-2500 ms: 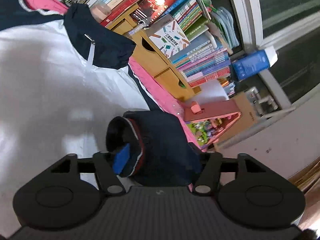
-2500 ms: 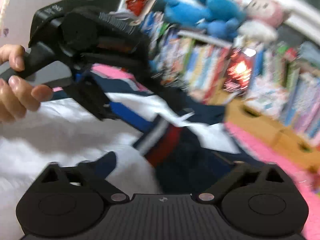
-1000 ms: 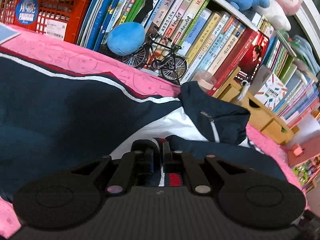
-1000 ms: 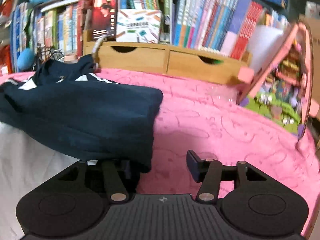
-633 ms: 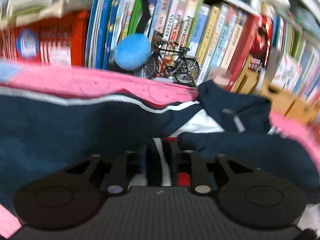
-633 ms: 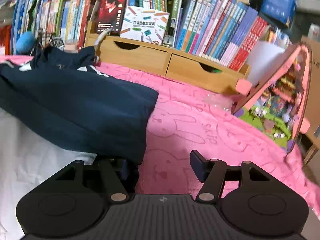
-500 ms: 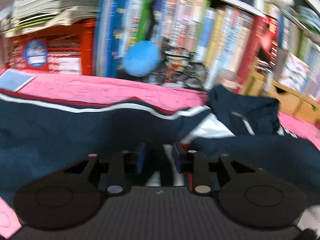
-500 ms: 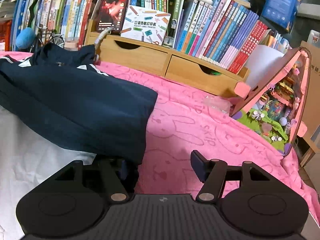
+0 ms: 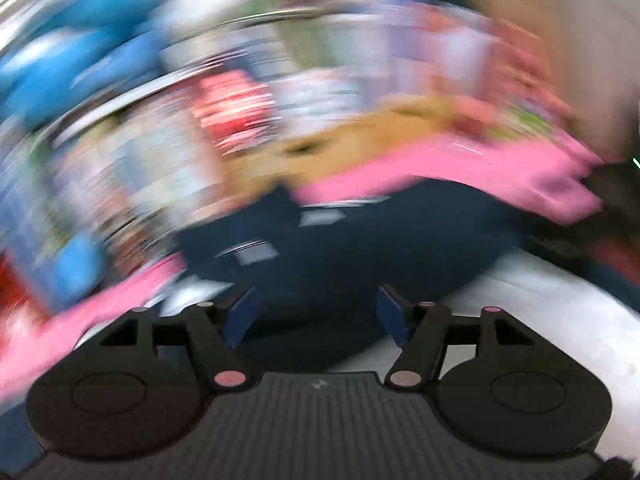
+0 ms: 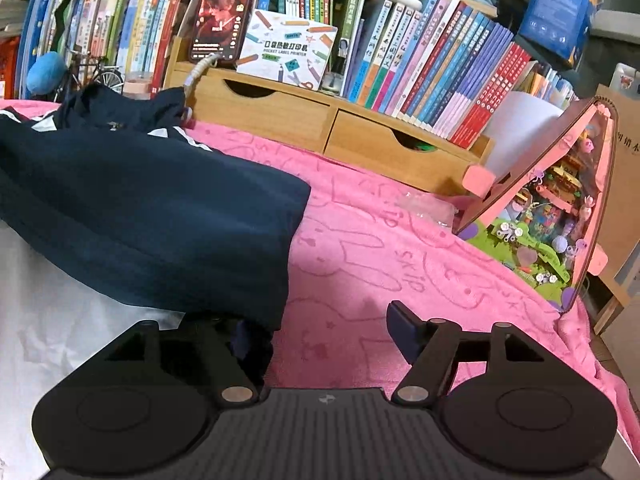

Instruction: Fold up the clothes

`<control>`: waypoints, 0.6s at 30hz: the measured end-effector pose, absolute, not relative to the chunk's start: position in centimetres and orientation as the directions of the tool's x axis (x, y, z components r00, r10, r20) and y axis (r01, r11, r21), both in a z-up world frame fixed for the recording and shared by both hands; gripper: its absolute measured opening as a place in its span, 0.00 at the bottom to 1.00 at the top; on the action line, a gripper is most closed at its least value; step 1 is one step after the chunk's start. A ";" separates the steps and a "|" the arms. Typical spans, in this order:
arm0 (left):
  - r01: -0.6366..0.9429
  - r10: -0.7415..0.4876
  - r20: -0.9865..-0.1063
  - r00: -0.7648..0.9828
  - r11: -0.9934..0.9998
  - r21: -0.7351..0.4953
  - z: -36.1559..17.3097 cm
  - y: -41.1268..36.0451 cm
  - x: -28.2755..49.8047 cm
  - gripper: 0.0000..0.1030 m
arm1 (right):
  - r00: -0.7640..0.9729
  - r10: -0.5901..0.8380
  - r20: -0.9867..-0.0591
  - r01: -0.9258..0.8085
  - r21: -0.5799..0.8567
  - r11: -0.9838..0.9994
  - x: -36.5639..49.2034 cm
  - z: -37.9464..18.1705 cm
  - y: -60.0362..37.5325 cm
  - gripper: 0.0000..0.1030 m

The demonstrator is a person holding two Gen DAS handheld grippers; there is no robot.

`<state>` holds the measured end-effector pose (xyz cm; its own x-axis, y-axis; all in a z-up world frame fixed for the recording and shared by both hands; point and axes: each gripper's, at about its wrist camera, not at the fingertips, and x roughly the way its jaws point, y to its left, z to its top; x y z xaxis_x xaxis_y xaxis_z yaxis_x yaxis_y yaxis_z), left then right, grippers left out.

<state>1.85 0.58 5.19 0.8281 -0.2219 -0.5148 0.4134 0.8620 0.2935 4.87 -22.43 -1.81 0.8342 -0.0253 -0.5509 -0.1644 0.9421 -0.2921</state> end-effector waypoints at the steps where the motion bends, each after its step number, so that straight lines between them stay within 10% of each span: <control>1: 0.454 -0.230 -0.504 0.833 0.804 0.383 4.2 -1.7 1.3 0.70 | 0.831 -0.012 -0.556 -0.169 -0.274 0.947 5.0 -1.8 -22.7 0.65; 6: 0.542 -0.276 -0.476 0.835 0.566 0.621 0.7 -9.7 0.3 0.68 | 0.813 0.080 -0.577 -0.209 -0.160 0.965 5.3 -1.4 -24.2 0.51; 18: 0.508 -0.134 -0.567 0.813 0.638 0.578 -0.6 -10.1 5.6 0.35 | 0.799 0.137 -0.585 -0.212 -0.061 0.975 5.6 -1.2 -25.3 0.47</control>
